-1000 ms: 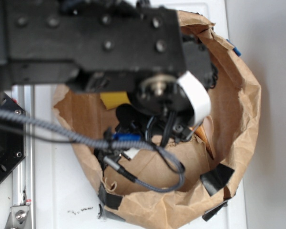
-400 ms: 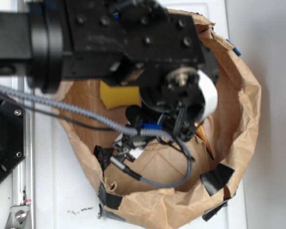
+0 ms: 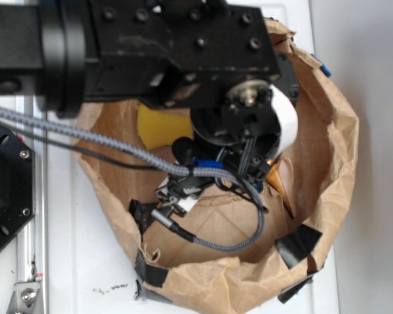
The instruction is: Grab the plastic pickle.
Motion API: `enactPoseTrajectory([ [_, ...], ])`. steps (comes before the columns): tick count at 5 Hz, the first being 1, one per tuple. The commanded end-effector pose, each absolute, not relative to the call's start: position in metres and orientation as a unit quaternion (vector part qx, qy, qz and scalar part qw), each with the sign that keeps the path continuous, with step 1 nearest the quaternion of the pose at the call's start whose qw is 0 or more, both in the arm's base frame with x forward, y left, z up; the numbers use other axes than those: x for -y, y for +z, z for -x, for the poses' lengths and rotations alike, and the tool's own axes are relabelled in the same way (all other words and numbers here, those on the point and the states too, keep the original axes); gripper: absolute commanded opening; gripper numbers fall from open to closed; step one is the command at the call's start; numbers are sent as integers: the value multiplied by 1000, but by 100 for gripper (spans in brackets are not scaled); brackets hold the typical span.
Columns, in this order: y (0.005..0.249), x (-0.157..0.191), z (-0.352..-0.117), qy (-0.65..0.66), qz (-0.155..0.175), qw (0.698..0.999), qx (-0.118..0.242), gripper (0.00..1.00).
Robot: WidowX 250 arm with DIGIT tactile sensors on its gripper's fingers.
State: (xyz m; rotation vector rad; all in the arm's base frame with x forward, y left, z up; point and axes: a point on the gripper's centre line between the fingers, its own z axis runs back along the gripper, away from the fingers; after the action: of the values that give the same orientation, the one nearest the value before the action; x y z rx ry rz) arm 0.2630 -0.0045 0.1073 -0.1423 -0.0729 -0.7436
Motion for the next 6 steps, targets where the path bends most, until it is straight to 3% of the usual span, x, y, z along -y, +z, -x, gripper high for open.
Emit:
enactPoseTrajectory([
  [1,120,5,-269,-360,58,929,59,100],
  [4,83,-2,-293,-410,26,910,63,100],
  [6,73,-7,-306,-409,19,910,68,100],
])
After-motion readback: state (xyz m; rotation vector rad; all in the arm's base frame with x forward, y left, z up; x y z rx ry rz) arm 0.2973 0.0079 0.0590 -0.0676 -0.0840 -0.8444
